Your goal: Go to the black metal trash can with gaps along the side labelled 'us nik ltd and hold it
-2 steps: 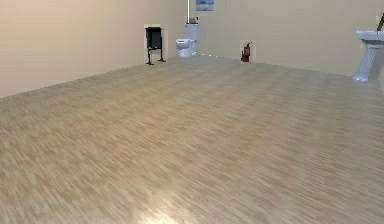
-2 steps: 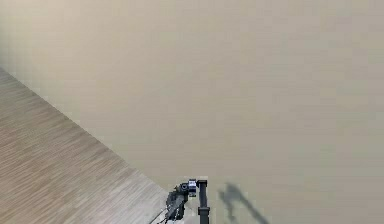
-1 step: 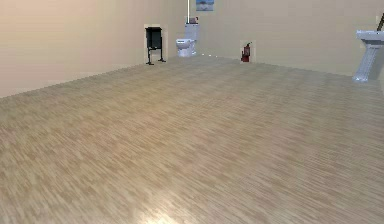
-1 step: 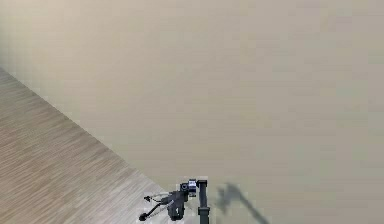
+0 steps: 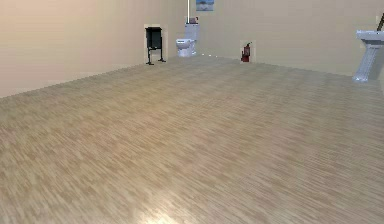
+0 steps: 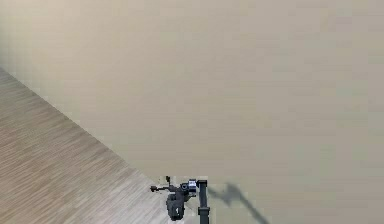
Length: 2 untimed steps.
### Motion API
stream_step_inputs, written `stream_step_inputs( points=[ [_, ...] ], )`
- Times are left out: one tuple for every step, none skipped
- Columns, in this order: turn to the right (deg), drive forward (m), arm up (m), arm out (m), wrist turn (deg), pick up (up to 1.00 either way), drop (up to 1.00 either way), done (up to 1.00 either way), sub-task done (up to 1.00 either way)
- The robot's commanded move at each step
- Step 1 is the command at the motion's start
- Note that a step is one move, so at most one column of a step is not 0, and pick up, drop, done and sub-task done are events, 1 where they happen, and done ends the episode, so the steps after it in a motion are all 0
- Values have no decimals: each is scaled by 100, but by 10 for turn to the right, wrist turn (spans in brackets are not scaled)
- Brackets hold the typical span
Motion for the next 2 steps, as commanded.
stream_step_inputs(
  points=[
    [0,0,0,0,150,0,0,0,0],
    [0,0,-30,0,0,0,0,0,0]
  ],
)
